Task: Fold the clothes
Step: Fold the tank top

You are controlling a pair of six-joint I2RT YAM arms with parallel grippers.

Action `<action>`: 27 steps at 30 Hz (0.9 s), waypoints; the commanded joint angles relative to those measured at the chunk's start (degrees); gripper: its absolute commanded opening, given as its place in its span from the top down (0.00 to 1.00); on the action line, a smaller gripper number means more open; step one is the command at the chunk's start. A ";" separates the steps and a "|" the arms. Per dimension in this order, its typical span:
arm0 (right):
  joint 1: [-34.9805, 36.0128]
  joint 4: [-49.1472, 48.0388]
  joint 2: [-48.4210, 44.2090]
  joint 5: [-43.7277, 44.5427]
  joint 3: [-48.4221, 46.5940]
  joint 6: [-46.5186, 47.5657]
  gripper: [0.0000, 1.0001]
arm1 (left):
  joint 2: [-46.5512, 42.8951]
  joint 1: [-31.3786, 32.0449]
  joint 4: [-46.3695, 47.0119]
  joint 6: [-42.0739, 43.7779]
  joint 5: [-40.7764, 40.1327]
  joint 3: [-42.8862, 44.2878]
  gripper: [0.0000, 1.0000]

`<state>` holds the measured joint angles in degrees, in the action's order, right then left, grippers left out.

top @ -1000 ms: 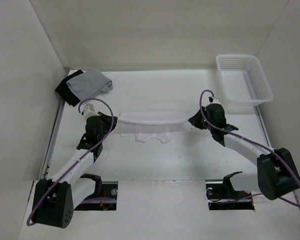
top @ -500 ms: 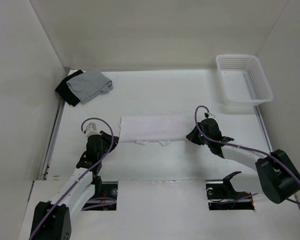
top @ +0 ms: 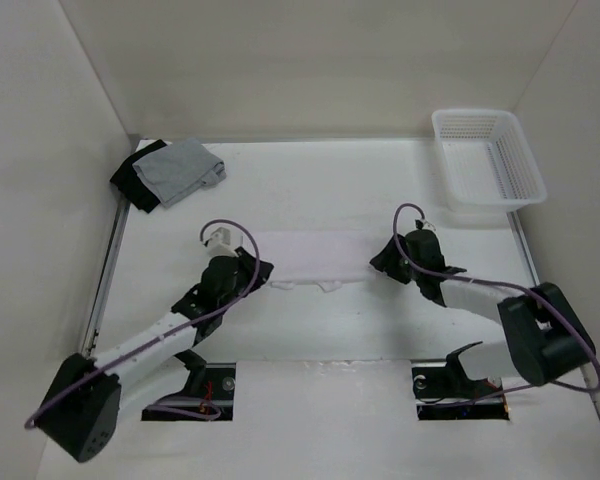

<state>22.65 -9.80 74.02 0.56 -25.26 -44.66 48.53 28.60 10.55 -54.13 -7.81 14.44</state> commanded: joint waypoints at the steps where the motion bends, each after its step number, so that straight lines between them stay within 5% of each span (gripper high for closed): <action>1: -1.87 -8.29 6.73 -4.85 -2.60 -1.30 0.43 | 8.31 6.85 10.18 -1.15 -4.75 3.40 0.80; 6: -1.87 -15.23 13.33 -7.93 -1.64 -6.56 0.51 | 12.11 10.11 15.55 -1.24 -5.02 3.49 0.80; 14: -1.61 -27.81 16.70 -7.51 2.93 -15.36 0.87 | 9.83 9.67 15.47 -0.10 -4.23 2.79 0.80; 21: -1.78 -9.31 -5.43 1.10 3.82 -7.65 0.92 | 8.86 11.08 15.12 -0.54 -3.35 2.17 0.80; 27: 5.58 9.25 -14.08 9.19 -8.47 0.80 0.91 | 5.44 11.17 14.77 -0.98 -3.17 1.56 0.79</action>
<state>24.27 -10.26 60.99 3.75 -26.79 -49.78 57.10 39.81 22.50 -54.63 -11.31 16.12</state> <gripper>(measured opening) 0.090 0.202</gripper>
